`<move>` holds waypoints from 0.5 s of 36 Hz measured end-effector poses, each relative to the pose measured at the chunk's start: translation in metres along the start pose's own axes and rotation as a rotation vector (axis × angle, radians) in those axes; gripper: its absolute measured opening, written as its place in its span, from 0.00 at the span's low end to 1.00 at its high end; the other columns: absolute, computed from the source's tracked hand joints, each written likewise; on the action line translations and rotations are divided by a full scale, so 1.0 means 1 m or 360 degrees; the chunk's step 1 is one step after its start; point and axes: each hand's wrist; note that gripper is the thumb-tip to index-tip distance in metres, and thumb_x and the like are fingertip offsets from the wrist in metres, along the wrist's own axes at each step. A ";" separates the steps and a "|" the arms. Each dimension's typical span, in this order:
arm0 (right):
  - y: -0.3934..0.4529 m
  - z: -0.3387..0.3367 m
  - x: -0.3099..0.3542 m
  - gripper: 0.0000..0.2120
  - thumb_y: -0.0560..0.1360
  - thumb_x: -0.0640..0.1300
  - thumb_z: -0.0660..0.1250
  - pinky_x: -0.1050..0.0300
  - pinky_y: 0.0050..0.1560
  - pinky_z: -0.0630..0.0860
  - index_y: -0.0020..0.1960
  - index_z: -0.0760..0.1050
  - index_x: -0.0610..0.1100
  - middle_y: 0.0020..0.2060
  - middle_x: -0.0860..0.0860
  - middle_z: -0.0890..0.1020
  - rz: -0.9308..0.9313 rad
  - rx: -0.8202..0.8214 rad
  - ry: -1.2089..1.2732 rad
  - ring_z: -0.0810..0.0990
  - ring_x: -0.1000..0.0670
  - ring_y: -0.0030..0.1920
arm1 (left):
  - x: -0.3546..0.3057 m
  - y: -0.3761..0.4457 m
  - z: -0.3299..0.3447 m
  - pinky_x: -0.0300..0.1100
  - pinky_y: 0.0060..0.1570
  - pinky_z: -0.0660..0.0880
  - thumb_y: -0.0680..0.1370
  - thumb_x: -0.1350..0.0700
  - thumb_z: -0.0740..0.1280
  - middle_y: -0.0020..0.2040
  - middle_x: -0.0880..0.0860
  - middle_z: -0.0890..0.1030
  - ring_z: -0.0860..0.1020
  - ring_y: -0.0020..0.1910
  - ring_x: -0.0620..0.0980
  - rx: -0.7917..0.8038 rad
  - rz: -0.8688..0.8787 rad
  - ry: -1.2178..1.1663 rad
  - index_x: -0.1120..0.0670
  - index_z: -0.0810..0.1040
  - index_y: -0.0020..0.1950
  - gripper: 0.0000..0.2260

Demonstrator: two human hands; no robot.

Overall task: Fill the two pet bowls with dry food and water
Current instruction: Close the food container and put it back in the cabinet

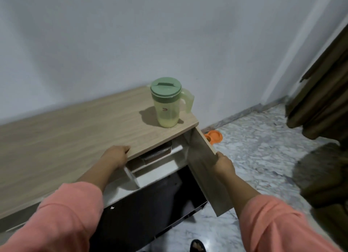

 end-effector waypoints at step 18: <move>-0.079 0.097 0.072 0.18 0.75 0.40 0.63 0.49 0.56 0.76 0.65 0.74 0.44 0.57 0.41 0.81 0.0380 -0.0122 0.0834 0.78 0.38 0.57 | 0.041 0.001 -0.012 0.40 0.69 0.63 0.78 0.61 0.61 0.75 0.56 0.65 0.67 0.72 0.55 0.0216 0.0491 0.0202 0.48 0.54 0.79 0.31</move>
Point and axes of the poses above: each hand's wrist, its own y-axis towards the middle knuckle, its own z-axis out of the palm, x = y × z
